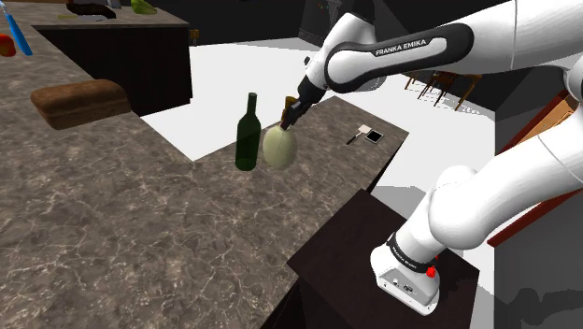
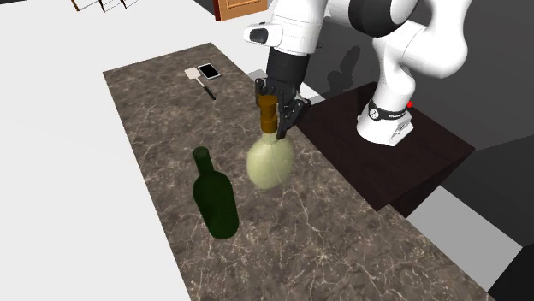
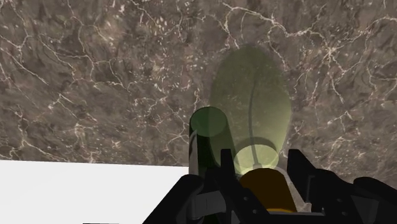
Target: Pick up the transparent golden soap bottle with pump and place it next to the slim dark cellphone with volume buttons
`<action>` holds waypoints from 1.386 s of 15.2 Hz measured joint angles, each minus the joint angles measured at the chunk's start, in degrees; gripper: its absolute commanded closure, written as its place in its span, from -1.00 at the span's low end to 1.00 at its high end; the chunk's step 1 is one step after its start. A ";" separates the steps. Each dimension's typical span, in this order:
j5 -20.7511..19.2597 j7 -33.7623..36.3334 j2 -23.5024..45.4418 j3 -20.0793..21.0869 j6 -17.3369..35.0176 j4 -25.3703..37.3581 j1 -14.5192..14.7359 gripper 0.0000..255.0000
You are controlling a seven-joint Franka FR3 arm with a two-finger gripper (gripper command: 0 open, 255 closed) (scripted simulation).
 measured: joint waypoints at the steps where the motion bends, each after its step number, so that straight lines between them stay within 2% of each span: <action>1: -0.16 0.28 -0.26 0.10 -0.79 0.55 -0.04 1.00; 21: -2.24 2.92 -4.36 0.37 -16.70 12.46 -0.89 1.00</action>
